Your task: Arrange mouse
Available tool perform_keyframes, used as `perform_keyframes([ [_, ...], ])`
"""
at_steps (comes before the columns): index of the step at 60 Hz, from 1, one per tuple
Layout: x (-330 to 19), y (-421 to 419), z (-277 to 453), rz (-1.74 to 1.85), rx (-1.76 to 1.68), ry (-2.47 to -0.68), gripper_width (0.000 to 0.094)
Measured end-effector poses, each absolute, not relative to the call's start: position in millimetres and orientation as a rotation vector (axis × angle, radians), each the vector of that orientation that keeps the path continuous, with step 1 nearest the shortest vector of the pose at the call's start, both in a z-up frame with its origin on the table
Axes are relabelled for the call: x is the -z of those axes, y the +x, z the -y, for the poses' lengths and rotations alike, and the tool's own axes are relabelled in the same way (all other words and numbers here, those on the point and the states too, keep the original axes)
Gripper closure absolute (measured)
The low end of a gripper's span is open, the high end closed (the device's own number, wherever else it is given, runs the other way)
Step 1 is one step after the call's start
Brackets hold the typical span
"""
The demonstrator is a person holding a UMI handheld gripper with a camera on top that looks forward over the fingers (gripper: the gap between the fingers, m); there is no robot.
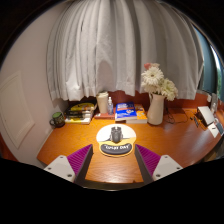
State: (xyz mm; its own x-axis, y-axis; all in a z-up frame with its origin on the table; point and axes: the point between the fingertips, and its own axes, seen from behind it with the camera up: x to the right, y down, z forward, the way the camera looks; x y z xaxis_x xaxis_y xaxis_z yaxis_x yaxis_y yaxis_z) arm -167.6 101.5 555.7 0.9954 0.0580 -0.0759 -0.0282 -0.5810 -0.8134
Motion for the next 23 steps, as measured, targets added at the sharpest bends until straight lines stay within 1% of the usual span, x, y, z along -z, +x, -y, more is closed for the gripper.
perform_keyframes([
  [12, -555, -156, -73, 0.001, -0.117, -2.196, 0.0103],
  [23, -557, -148, -62, -0.003, -0.108, -2.184, 0.0103],
])
